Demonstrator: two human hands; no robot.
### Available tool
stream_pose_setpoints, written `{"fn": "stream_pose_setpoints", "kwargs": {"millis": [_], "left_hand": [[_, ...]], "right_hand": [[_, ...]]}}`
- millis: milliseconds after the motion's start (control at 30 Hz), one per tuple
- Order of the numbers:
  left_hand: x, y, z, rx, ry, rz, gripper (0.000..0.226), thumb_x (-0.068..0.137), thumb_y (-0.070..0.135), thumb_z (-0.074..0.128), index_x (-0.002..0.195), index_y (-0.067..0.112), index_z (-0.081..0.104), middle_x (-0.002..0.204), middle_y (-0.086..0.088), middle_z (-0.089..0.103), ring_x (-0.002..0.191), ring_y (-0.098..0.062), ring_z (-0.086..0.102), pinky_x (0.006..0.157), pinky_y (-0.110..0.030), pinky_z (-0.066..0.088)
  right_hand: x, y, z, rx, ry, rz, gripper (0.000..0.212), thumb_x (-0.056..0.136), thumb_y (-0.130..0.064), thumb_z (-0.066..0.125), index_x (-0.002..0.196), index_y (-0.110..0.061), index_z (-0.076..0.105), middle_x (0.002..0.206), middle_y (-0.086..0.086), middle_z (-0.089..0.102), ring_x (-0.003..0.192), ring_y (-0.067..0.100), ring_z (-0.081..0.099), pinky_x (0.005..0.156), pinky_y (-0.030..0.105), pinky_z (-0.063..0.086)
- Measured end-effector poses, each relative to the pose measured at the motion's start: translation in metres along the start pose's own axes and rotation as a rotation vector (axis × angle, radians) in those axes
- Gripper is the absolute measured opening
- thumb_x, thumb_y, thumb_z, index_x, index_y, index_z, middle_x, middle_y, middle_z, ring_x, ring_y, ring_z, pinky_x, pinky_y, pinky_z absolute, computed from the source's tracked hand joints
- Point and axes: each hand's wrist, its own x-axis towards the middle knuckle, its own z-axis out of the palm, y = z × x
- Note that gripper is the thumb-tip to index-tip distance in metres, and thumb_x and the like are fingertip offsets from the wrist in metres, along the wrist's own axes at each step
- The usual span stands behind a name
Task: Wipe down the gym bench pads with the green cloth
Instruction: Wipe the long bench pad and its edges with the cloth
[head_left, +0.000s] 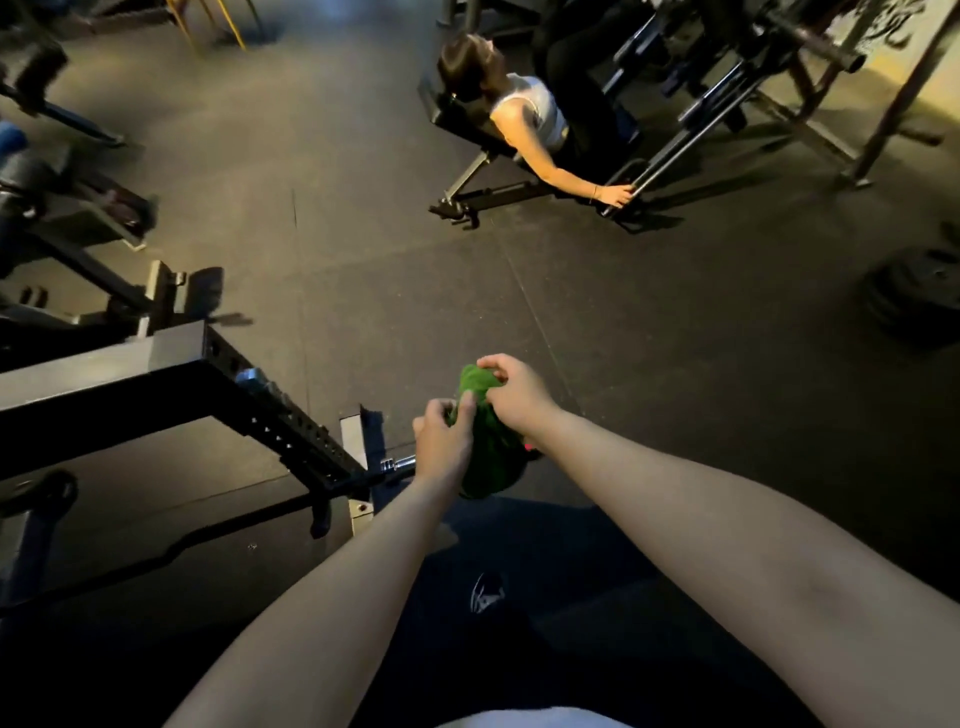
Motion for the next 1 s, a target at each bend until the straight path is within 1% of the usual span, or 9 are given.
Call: {"fn": "stream_pose_setpoints", "kwargs": {"millis": [167, 333, 400, 500, 600, 733, 833, 900, 1000], "left_hand": [[0.081, 0.024, 0.018, -0.008, 0.068, -0.028, 0.033, 0.091, 0.048, 0.067, 0.103, 0.017, 0.059, 0.116, -0.009, 0.042, 0.08, -0.008, 0.05, 0.08, -0.026, 0.041], [0.169, 0.046, 0.027, -0.233, 0.17, -0.089, 0.034, 0.086, 0.056, 0.066, 0.097, 0.024, 0.066, 0.122, -0.012, 0.049, 0.097, -0.018, 0.06, 0.095, -0.036, 0.052], [0.199, 0.058, 0.016, -0.298, 0.25, -0.112, 0.03, 0.093, 0.048, 0.062, 0.105, 0.021, 0.068, 0.123, -0.012, 0.049, 0.103, -0.017, 0.056, 0.094, -0.025, 0.044], [0.236, 0.066, -0.012, -0.309, 0.382, -0.143, 0.021, 0.099, 0.027, 0.058, 0.114, 0.016, 0.067, 0.124, -0.014, 0.052, 0.09, -0.008, 0.049, 0.085, -0.013, 0.035], [0.265, 0.066, -0.04, -0.328, 0.51, -0.178, 0.017, 0.094, 0.017, 0.06, 0.099, 0.033, 0.062, 0.115, -0.015, 0.059, 0.091, -0.02, 0.059, 0.087, -0.033, 0.049], [0.298, 0.076, -0.068, -0.463, 0.714, -0.218, 0.03, 0.083, 0.006, 0.061, 0.09, 0.035, 0.056, 0.106, -0.014, 0.058, 0.096, -0.031, 0.059, 0.083, -0.039, 0.049], [0.317, 0.081, -0.076, -0.582, 0.882, -0.276, 0.027, 0.086, 0.008, 0.058, 0.089, 0.035, 0.055, 0.104, -0.011, 0.06, 0.095, -0.032, 0.061, 0.085, -0.047, 0.053], [0.337, 0.084, -0.08, -0.672, 0.999, -0.323, 0.024, 0.094, 0.008, 0.056, 0.091, 0.033, 0.054, 0.109, -0.01, 0.059, 0.094, -0.031, 0.063, 0.078, -0.046, 0.058], [0.378, 0.09, -0.081, -0.782, 1.139, -0.387, 0.023, 0.097, 0.002, 0.055, 0.101, 0.024, 0.053, 0.119, -0.01, 0.049, 0.091, -0.024, 0.06, 0.057, -0.029, 0.059]], "right_hand": [[0.085, -0.02, -0.016, -0.064, -0.032, -0.074, 0.051, 0.084, 0.006, 0.049, 0.126, -0.02, 0.061, 0.124, 0.008, 0.059, 0.113, 0.019, 0.057, 0.095, 0.028, 0.046], [0.182, -0.057, -0.011, -0.181, -0.114, -0.124, 0.049, 0.087, 0.003, 0.049, 0.127, -0.021, 0.062, 0.126, 0.009, 0.055, 0.114, 0.021, 0.055, 0.095, 0.029, 0.045], [0.22, -0.079, -0.001, -0.23, -0.184, -0.161, 0.05, 0.087, 0.004, 0.049, 0.127, -0.022, 0.063, 0.125, 0.009, 0.056, 0.114, 0.022, 0.055, 0.098, 0.032, 0.046], [0.262, -0.119, 0.018, -0.301, -0.279, -0.227, 0.053, 0.086, 0.004, 0.05, 0.129, -0.025, 0.062, 0.123, 0.01, 0.055, 0.103, 0.02, 0.057, 0.08, 0.024, 0.043], [0.287, -0.156, 0.038, -0.332, -0.413, -0.29, 0.054, 0.087, 0.008, 0.048, 0.131, -0.021, 0.061, 0.125, 0.011, 0.047, 0.102, 0.017, 0.054, 0.082, 0.022, 0.043], [0.332, -0.189, 0.065, -0.417, -0.53, -0.42, 0.054, 0.085, 0.013, 0.043, 0.126, -0.015, 0.063, 0.124, 0.009, 0.043, 0.114, 0.017, 0.053, 0.092, 0.015, 0.038], [0.37, -0.202, 0.078, -0.446, -0.56, -0.482, 0.052, 0.085, 0.013, 0.043, 0.12, -0.018, 0.066, 0.12, 0.004, 0.047, 0.11, 0.017, 0.054, 0.087, 0.017, 0.038], [0.404, -0.212, 0.082, -0.432, -0.608, -0.474, 0.052, 0.087, 0.013, 0.042, 0.119, -0.02, 0.067, 0.121, 0.001, 0.049, 0.104, 0.015, 0.053, 0.078, 0.018, 0.041], [0.472, -0.227, 0.09, -0.385, -0.647, -0.466, 0.054, 0.085, 0.013, 0.041, 0.11, -0.026, 0.068, 0.119, -0.001, 0.054, 0.107, 0.018, 0.056, 0.078, 0.022, 0.045]]}}
